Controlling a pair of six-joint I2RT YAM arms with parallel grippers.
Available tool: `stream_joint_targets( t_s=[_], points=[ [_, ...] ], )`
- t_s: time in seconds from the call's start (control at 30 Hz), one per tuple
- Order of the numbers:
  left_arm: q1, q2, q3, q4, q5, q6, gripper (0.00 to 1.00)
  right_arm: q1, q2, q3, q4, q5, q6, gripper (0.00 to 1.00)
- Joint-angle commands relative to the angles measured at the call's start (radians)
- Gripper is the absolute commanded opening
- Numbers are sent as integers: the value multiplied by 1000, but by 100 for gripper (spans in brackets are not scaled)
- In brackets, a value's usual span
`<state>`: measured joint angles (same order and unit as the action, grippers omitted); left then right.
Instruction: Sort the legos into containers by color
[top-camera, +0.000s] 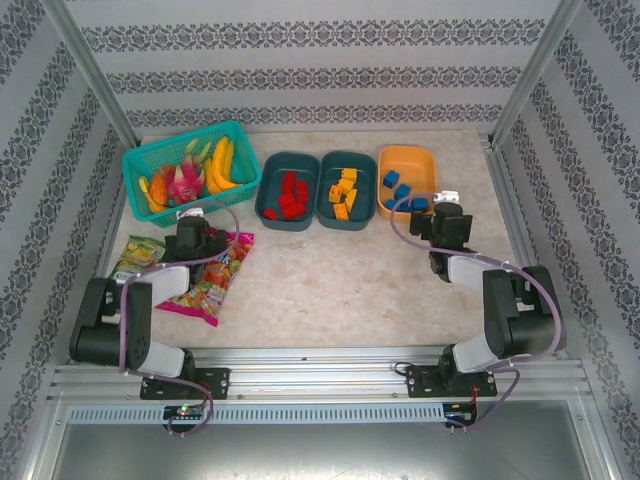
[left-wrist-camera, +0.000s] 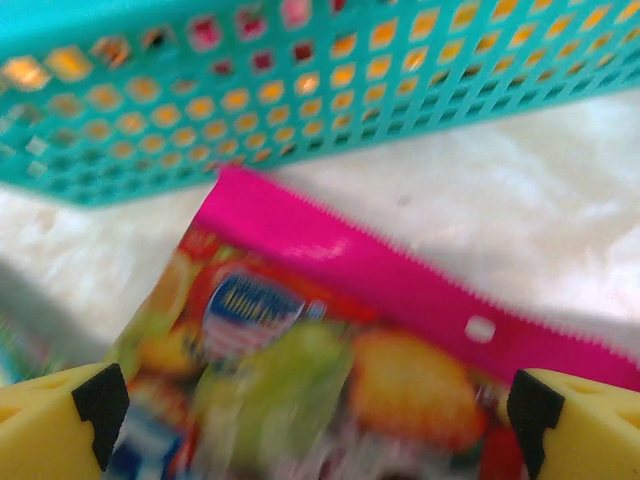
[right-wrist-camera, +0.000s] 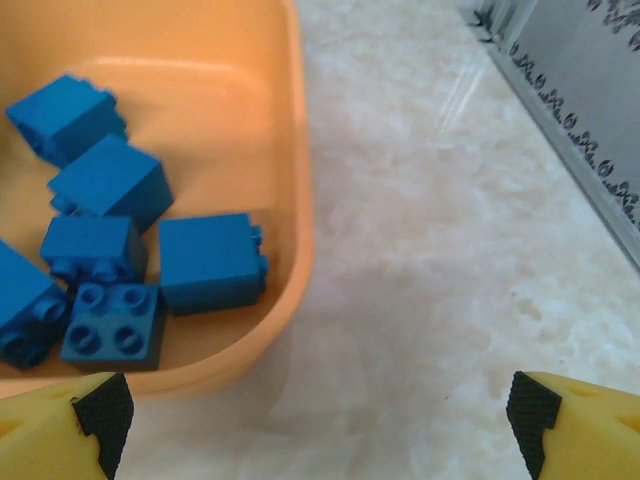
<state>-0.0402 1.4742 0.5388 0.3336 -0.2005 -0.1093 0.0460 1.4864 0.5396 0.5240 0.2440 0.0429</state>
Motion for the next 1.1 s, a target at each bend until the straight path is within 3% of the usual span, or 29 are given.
stream_joint_targets(
  t_s=[0.0, 0.07, 0.13, 0.2, 0.33, 1.07],
  points=[
    [38, 56, 12, 223, 98, 57, 100, -13, -30, -133, 278, -126, 0, 98],
    [43, 55, -25, 284, 158, 76, 100, -17, -9, -215, 436, -139, -1, 98],
    [43, 59, -121, 453, 186, 88, 100, -17, 28, -275, 585, -135, -2, 98],
    [43, 98, -203, 665, 156, 80, 100, -14, 11, -255, 518, -134, -9, 98],
    [36, 82, -137, 511, 124, 74, 100, 15, 32, -166, 406, -78, -21, 98],
    [34, 87, -138, 521, 121, 77, 100, -12, 25, -165, 393, -143, -12, 98]
  ],
)
